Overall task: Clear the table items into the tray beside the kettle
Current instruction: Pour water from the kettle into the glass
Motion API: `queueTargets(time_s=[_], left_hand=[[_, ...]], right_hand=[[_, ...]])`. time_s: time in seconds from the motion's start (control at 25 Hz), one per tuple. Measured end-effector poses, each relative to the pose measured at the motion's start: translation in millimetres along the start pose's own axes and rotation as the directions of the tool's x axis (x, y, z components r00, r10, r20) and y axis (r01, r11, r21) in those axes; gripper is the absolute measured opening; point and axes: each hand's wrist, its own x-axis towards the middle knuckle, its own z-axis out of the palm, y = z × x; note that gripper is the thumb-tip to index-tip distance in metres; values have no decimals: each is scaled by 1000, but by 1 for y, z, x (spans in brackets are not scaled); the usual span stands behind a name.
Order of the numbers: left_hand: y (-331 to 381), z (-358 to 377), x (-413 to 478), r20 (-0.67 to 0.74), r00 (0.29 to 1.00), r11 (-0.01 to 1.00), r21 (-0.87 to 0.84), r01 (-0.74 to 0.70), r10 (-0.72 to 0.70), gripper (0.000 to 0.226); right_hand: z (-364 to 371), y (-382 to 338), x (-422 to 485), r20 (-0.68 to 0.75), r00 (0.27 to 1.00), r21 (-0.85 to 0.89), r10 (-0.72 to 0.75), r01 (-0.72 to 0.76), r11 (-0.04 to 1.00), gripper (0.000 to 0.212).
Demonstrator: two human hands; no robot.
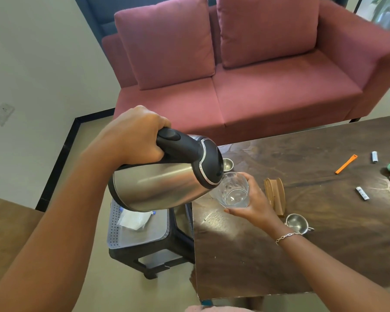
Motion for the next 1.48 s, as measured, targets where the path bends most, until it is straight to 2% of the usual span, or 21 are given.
queueTargets(time_s=[0.36, 0.64, 0.88, 1.08, 1.32, 1.48], left_hand=[[6, -8, 5, 16, 1000, 1000, 21, -7, 6, 5], [9, -6, 5, 27, 999, 999, 14, -30, 30, 17], [10, -5, 6, 26, 999, 999, 26, -26, 25, 7], [15, -7, 9, 34, 999, 999, 39, -34, 32, 17], [15, -6, 11, 32, 999, 999, 34, -25, 24, 9], [17, -6, 12, 38, 998, 998, 39, -42, 41, 18]], right_hand=[[-1, 9, -3, -19, 1000, 19, -7, 7, 1000, 90], [-1, 11, -4, -23, 1000, 11, -12, 12, 1000, 90], [-2, 15, -5, -35, 999, 20, -11, 11, 1000, 90], [-3, 18, -6, -40, 999, 16, 4, -3, 1000, 92], [-4, 20, -6, -42, 999, 20, 7, -7, 1000, 92], [-6, 24, -6, -43, 999, 10, 20, -19, 1000, 93]])
